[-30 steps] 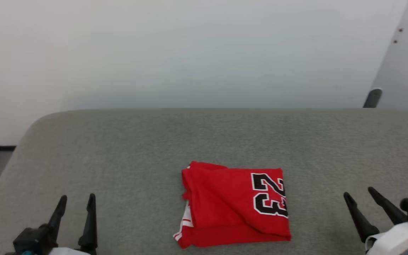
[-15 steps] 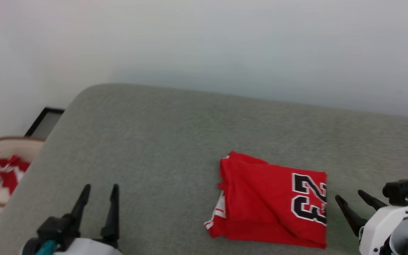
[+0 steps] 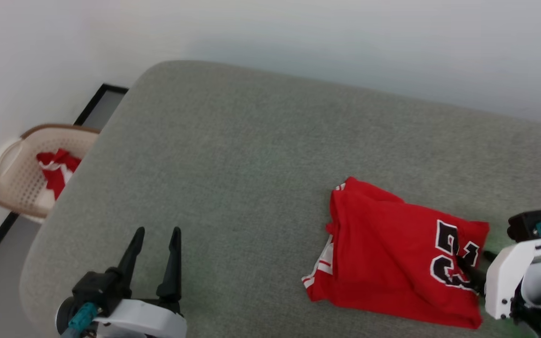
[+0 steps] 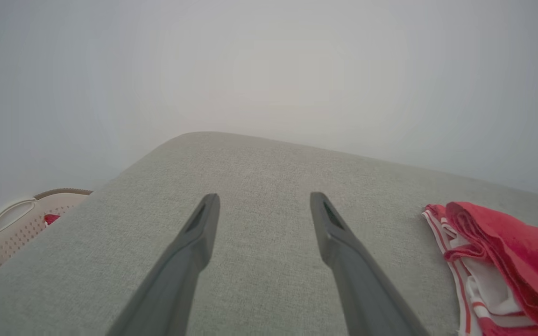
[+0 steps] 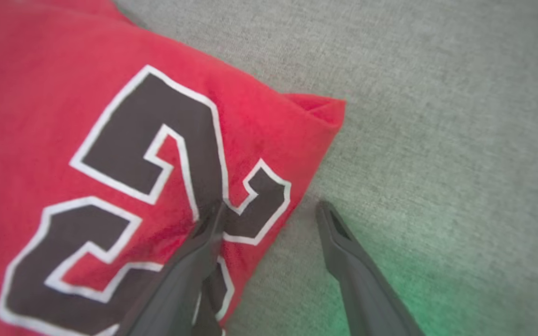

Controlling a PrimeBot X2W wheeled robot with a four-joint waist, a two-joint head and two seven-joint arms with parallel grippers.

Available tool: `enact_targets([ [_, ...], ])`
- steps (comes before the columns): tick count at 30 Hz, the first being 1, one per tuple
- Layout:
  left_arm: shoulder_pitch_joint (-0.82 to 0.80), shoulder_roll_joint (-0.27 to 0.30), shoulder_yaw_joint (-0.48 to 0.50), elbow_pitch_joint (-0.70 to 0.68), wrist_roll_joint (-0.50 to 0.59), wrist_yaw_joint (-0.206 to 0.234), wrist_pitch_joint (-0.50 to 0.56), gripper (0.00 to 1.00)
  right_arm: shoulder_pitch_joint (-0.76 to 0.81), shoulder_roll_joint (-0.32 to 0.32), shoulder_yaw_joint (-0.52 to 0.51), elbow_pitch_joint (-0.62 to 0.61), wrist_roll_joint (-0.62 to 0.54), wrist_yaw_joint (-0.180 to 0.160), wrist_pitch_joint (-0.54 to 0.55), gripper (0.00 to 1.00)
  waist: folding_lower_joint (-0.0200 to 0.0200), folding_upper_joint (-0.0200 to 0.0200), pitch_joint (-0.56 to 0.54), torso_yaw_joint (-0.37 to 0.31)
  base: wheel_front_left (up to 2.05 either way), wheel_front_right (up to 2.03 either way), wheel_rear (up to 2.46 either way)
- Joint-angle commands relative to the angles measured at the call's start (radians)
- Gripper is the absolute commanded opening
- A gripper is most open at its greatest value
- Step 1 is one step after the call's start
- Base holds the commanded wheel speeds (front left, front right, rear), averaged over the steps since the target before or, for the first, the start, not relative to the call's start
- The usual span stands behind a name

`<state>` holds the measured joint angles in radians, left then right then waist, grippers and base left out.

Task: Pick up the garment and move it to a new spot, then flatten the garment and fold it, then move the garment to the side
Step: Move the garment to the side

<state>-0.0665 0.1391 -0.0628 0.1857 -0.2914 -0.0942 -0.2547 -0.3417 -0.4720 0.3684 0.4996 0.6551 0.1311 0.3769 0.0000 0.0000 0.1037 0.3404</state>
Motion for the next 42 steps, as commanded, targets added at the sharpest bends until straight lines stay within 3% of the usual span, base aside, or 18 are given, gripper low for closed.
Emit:
enact_targets([
  [1, -0.015, -0.004, 0.0, 0.006, -0.007, -0.005, -0.004, 1.0, -0.001, 0.007, 0.025, 0.025, 0.003, -0.001, 0.026, 1.0, 0.0, 0.0, 0.041, 0.037, 0.0, 0.0, 0.0],
  [4, -0.023, -0.009, 0.002, 0.017, -0.007, -0.008, -0.009, 1.0, -0.005, 0.018, 0.062, 0.061, 0.019, -0.001, 0.077, 1.0, 0.0, 0.0, 0.049, 0.041, 0.0, 0.0, 0.0],
  [5, -0.026, -0.01, 0.002, 0.021, -0.006, -0.01, -0.008, 1.0, -0.011, 0.019, 0.079, 0.063, 0.024, 0.0, 0.088, 0.46, 0.0, 0.0, 0.051, 0.041, 0.0, 0.0, 0.0],
  [6, -0.028, -0.012, 0.004, 0.025, -0.007, -0.011, -0.009, 1.0, -0.012, 0.019, 0.095, 0.066, 0.031, 0.0, 0.099, 0.0, 0.0, 0.0, 0.052, 0.041, 0.0, 0.0, 0.0],
  [19, -0.041, -0.009, 0.028, 0.025, 0.014, -0.02, -0.009, 1.0, -0.106, -0.106, 0.148, 0.002, 0.056, -0.002, 0.069, 0.0, 0.0, 0.0, 0.033, -0.019, 0.0, 0.0, 0.0],
  [42, -0.239, 0.012, -0.082, 0.059, 0.048, -0.035, -0.009, 1.0, -0.319, -0.371, 0.172, -0.103, 0.05, -0.001, 0.064, 0.0, 0.0, 0.0, 0.122, -0.31, 0.0, 0.0, 0.0],
])
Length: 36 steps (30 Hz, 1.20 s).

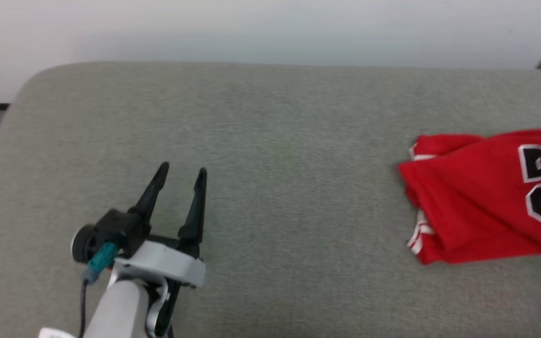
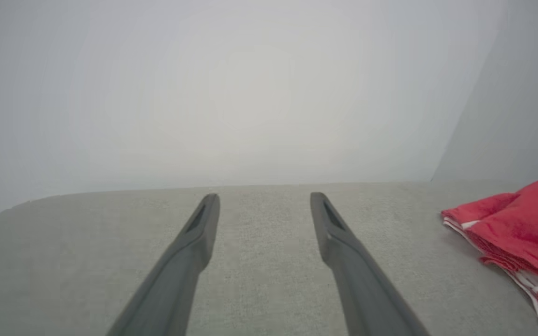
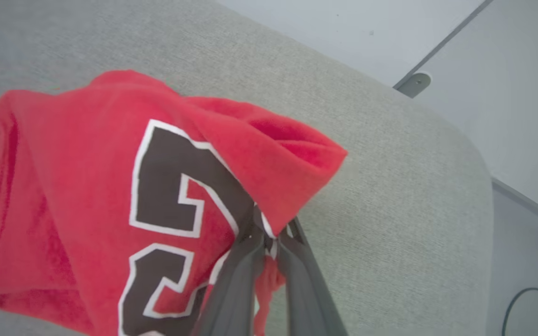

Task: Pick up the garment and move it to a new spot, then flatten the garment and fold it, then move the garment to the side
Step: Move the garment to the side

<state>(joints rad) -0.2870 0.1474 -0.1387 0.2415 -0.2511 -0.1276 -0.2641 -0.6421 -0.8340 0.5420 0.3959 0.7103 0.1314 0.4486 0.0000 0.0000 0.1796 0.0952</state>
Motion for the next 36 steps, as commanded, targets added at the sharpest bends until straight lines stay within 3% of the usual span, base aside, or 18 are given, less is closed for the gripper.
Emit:
enact_targets([
  [1, -0.031, 0.005, -0.014, 0.003, 0.004, -0.002, 0.0, 1.0, -0.035, -0.018, 0.001, 0.002, -0.008, -0.002, -0.01, 0.0, 0.0, 0.0, 0.056, -0.08, 0.0, 0.0, 0.0],
  [12, -0.182, 0.046, -0.12, 0.024, -0.019, -0.003, 0.0, 1.0, -0.193, -0.095, 0.066, 0.076, -0.038, -0.002, -0.101, 0.0, 0.0, 0.0, 0.171, -0.214, 0.0, 0.0, 0.0],
  [22, -0.289, 0.069, -0.205, 0.042, -0.033, -0.003, 0.0, 1.0, -0.281, -0.121, 0.087, 0.215, -0.103, -0.002, -0.194, 0.0, 0.0, 0.0, 0.266, -0.252, 0.0, 0.0, 0.0],
  [27, -0.328, 0.076, -0.244, 0.049, -0.04, -0.003, 0.0, 1.0, -0.324, -0.103, 0.105, 0.321, -0.174, -0.002, -0.257, 0.0, 0.0, 0.0, 0.308, -0.248, 0.0, 0.0, 0.0],
  [36, -0.371, 0.092, -0.282, 0.053, -0.056, -0.003, 0.0, 1.0, -0.377, -0.016, 0.085, 0.511, -0.3, -0.002, -0.372, 0.0, 0.0, 0.0, 0.358, -0.228, 0.0, 0.0, 0.0],
])
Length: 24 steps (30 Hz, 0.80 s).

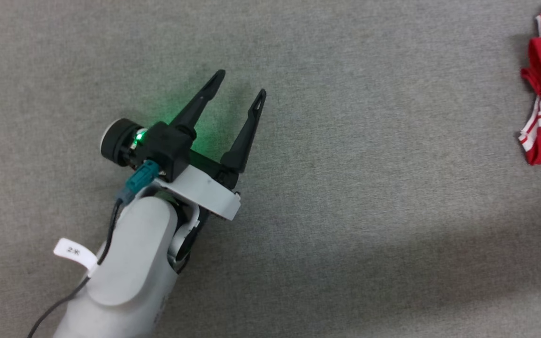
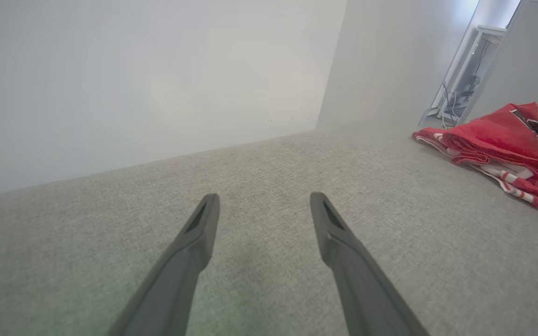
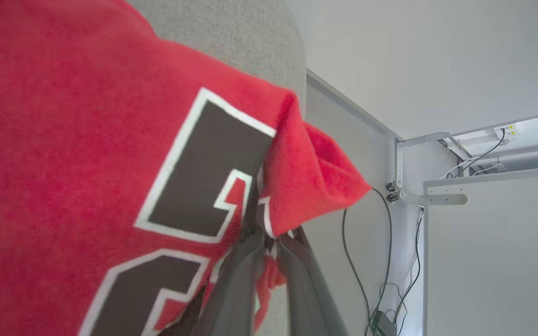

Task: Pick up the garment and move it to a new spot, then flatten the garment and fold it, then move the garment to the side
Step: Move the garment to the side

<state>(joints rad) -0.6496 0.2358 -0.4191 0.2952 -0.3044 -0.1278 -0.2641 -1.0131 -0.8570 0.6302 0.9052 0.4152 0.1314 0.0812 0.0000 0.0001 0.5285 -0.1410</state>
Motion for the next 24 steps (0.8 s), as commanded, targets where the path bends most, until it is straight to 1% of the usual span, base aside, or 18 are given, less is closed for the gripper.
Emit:
enact_targets([
  [1, -0.01, 0.004, -0.005, 0.001, -0.004, -0.003, 0.0, 1.0, -0.012, 0.018, -0.006, 0.021, -0.014, -0.002, -0.017, 0.0, 0.0, -0.0001, 0.01, 0.011, 0.0, 0.0, 0.0],
  [4, -0.016, 0.007, -0.013, 0.008, -0.011, -0.003, 0.0, 1.0, -0.02, 0.054, -0.014, 0.08, -0.03, -0.002, -0.04, 0.0, 0.0, -0.0001, 0.009, 0.02, 0.0, 0.0, 0.0],
  [5, -0.017, 0.006, -0.015, 0.01, -0.012, -0.003, 0.0, 1.0, -0.024, 0.062, -0.016, 0.096, -0.034, -0.002, -0.046, 0.04, 0.0, -0.0001, 0.006, 0.023, 0.0, 0.0, 0.0],
  [6, -0.016, 0.005, -0.016, 0.013, -0.013, -0.003, 0.0, 1.0, -0.026, 0.066, -0.018, 0.112, -0.039, -0.002, -0.052, 0.12, 0.0, -0.0001, 0.002, 0.026, 0.0, 0.0, 0.0],
  [8, -0.011, 0.005, -0.015, 0.016, -0.015, -0.003, 0.0, 1.0, -0.029, 0.081, -0.021, 0.139, -0.044, -0.002, -0.067, 0.23, 0.0, -0.0001, -0.01, 0.033, 0.0, 0.0, 0.0],
  [10, -0.001, 0.008, -0.014, 0.022, -0.02, -0.003, 0.0, 1.0, -0.031, 0.093, -0.015, 0.158, -0.054, -0.002, -0.077, 0.44, 0.0, -0.0001, -0.029, 0.038, 0.0, 0.0, 0.0],
  [11, 0.005, 0.009, -0.012, 0.023, -0.021, -0.003, 0.0, 1.0, -0.033, 0.097, -0.015, 0.165, -0.054, -0.002, -0.084, 0.56, 0.0, -0.0001, -0.039, 0.04, 0.0, 0.0, 0.0],
  [12, 0.011, 0.008, -0.01, 0.026, -0.022, -0.003, 0.0, 1.0, -0.033, 0.099, -0.012, 0.173, -0.056, -0.002, -0.087, 0.87, 0.0, -0.0001, -0.051, 0.043, 0.0, 0.0, 0.0],
  [13, 0.018, 0.008, -0.008, 0.028, -0.023, -0.003, 0.0, 1.0, -0.033, 0.099, -0.009, 0.181, -0.056, -0.002, -0.09, 1.0, 0.0, -0.0001, -0.064, 0.045, 0.0, 0.0, 0.0],
  [17, 0.046, 0.007, -0.001, 0.036, -0.032, -0.003, 0.0, 1.0, -0.016, 0.104, 0.0, 0.206, -0.046, -0.002, -0.105, 1.0, 0.0, -0.0001, -0.124, 0.058, 0.0, 0.0, 0.0],
  [24, 0.113, 0.023, 0.038, 0.051, -0.048, -0.003, 0.0, 1.0, 0.008, 0.107, 0.009, 0.222, -0.021, -0.002, -0.171, 1.0, 0.0, -0.0001, -0.243, 0.083, 0.0, 0.0, 0.0],
])
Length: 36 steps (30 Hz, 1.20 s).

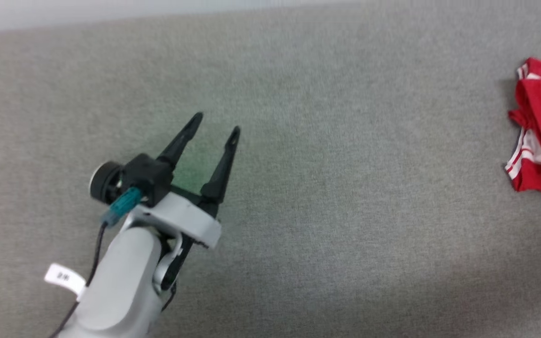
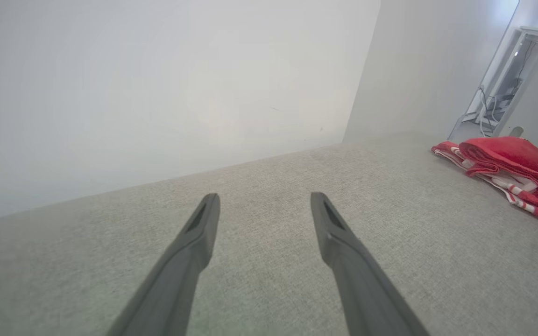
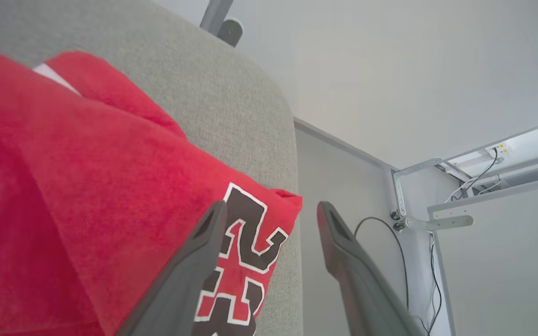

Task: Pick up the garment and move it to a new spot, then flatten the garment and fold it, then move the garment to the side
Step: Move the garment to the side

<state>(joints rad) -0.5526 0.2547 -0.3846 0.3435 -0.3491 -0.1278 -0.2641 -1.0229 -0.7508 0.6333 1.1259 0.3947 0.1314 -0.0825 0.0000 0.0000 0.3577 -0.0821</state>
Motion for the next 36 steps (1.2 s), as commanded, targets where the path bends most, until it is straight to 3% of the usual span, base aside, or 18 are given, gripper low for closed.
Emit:
enact_targets([
  [1, 0.029, 0.007, 0.013, 0.001, -0.008, -0.003, 0.0, 1.0, 0.025, 0.003, 0.008, 0.001, 0.005, -0.002, -0.018, 1.0, 0.0, 0.0, -0.09, 0.028, 0.0, 0.0, 0.0],
  [8, 0.127, 0.024, 0.073, -0.009, -0.019, 0.0, 0.001, 1.0, 0.102, 0.004, 0.016, -0.004, 0.044, -0.002, -0.094, 1.0, 0.0, 0.0, -0.203, 0.064, 0.0, 0.0, 0.0],
  [19, 0.308, 0.047, 0.16, -0.03, -0.035, 0.032, 0.0, 1.0, 0.297, 0.073, -0.083, -0.089, 0.083, -0.001, -0.181, 1.0, 0.0, 0.0, -0.353, 0.112, 0.0, 0.0, 0.0],
  [26, 0.39, 0.059, 0.198, -0.064, -0.045, 0.053, 0.001, 1.0, 0.441, 0.119, -0.23, -0.252, 0.027, -0.001, -0.182, 1.0, 0.0, 0.0, -0.395, 0.128, 0.0, 0.0, 0.0],
  [36, 0.489, 0.076, 0.249, -0.096, -0.059, 0.069, 0.001, 1.0, 0.741, 0.276, -0.521, -0.544, -0.131, -0.001, -0.182, 1.0, 0.0, 0.0, -0.439, 0.155, 0.0, 0.0, 0.0],
])
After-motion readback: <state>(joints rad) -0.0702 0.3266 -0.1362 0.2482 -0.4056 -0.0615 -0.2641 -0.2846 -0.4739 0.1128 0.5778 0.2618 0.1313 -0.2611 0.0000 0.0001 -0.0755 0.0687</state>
